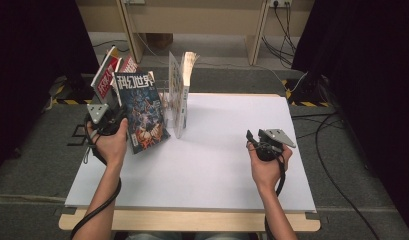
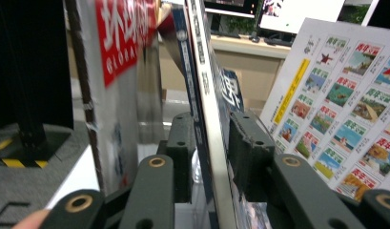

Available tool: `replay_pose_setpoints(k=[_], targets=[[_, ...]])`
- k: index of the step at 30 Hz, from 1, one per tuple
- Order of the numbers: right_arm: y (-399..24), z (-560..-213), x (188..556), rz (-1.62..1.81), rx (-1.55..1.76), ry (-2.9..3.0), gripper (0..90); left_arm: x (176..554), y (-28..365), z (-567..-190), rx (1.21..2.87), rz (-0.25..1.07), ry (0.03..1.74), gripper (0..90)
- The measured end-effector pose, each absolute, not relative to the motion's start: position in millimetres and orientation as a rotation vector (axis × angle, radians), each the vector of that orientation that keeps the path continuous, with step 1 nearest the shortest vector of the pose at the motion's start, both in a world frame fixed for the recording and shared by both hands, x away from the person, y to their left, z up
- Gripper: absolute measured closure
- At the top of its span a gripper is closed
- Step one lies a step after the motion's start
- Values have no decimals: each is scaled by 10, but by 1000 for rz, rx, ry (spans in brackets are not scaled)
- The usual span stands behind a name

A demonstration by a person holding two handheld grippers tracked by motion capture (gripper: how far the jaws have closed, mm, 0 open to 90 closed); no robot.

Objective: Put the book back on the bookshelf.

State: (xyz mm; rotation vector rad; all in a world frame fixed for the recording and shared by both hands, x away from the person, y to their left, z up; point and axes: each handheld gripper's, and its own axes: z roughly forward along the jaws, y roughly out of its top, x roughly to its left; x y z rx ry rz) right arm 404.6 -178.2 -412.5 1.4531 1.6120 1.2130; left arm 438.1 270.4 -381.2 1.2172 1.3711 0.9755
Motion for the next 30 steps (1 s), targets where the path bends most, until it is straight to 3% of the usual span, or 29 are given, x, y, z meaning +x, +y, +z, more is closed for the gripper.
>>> replay_pose_setpoints(k=[7, 30], targets=[[-1784, -4133, 4052, 1213, 1458, 1619, 545, 4456, 2686, -3830, 1241, 943, 1399, 669], [-1793, -4162, 4079, 1215, 1484, 1637, 540, 4503, 2610, -3727, 1306, 849, 1441, 786]])
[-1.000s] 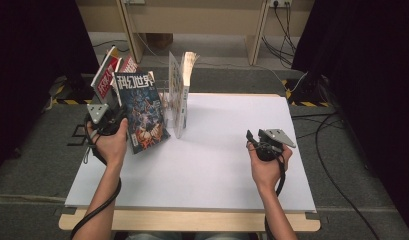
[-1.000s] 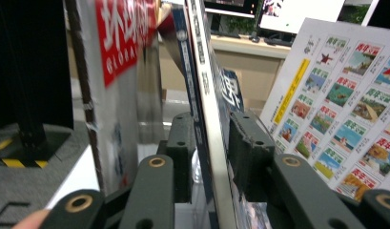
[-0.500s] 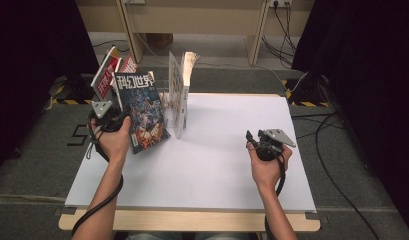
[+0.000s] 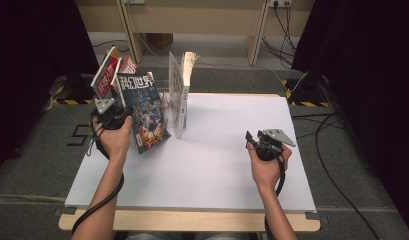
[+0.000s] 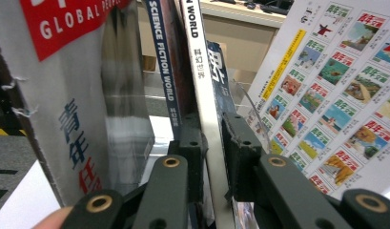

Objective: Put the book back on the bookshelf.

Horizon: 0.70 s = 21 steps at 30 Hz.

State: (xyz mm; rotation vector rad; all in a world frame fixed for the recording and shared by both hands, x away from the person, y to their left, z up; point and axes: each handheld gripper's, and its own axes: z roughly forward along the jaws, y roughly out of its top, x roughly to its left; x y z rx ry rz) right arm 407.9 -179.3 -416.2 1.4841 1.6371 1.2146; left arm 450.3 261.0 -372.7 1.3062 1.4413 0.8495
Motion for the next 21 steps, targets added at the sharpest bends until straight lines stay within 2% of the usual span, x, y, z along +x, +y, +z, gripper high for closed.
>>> replay_pose_setpoints(k=[9, 14, 18, 21], targets=[[-1787, -4179, 4086, 1211, 1486, 1648, 539, 4531, 2626, -3735, 1306, 829, 1450, 775], [-1792, -4192, 4095, 1210, 1498, 1657, 538, 4537, 2626, -3726, 1314, 800, 1453, 804], [-1803, -4194, 4098, 1210, 1504, 1658, 538, 4499, 2594, -3692, 1298, 804, 1406, 824], [-1807, -4191, 4097, 1213, 1504, 1658, 538, 4449, 2511, -3641, 1290, 859, 1337, 826]])
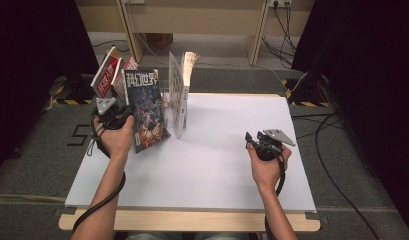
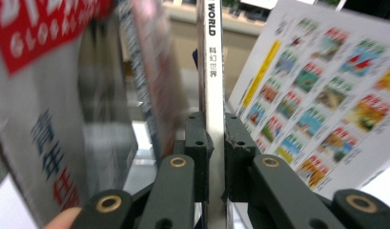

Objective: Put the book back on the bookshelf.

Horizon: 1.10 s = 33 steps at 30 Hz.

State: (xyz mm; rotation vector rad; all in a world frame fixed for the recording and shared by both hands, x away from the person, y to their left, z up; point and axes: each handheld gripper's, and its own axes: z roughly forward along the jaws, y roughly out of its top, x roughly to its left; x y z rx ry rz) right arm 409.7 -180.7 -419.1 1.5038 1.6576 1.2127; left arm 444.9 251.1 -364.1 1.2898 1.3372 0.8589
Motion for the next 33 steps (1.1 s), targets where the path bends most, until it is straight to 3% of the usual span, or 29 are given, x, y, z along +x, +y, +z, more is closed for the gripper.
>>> replay_pose_setpoints(k=[19, 33], targets=[[-1836, -4201, 4091, 1219, 1504, 1654, 539, 4728, 2342, -3385, 1252, 994, 1211, 826], [-1824, -4225, 4094, 1216, 1497, 1662, 540, 4853, 2450, -3536, 1194, 1072, 1234, 825]])
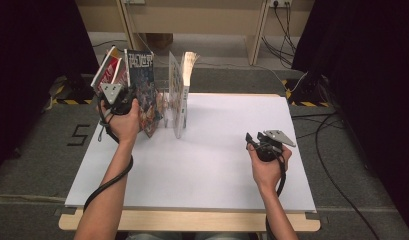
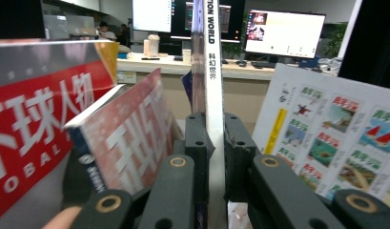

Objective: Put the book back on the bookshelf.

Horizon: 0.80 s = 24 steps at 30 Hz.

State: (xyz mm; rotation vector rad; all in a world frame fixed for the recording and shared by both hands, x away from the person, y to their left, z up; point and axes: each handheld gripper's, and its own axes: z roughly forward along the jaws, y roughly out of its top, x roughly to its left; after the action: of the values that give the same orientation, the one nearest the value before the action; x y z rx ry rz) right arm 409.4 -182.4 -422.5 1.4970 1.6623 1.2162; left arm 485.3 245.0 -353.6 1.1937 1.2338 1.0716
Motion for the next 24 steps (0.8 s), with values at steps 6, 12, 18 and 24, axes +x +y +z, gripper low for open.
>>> replay_pose_setpoints(k=[6, 12, 18, 24], targets=[[-1820, -4243, 4098, 1209, 1496, 1669, 540, 4866, 2500, -3700, 1183, 1087, 1257, 824], [-1821, -4255, 4101, 1207, 1496, 1673, 540, 4849, 2519, -3729, 1173, 1110, 1251, 824], [-1826, -4255, 4097, 1207, 1495, 1673, 540, 4777, 2518, -3837, 1152, 1116, 1243, 822], [-1828, -4253, 4093, 1209, 1498, 1671, 540, 4671, 2555, -3899, 1143, 1104, 1235, 818]])
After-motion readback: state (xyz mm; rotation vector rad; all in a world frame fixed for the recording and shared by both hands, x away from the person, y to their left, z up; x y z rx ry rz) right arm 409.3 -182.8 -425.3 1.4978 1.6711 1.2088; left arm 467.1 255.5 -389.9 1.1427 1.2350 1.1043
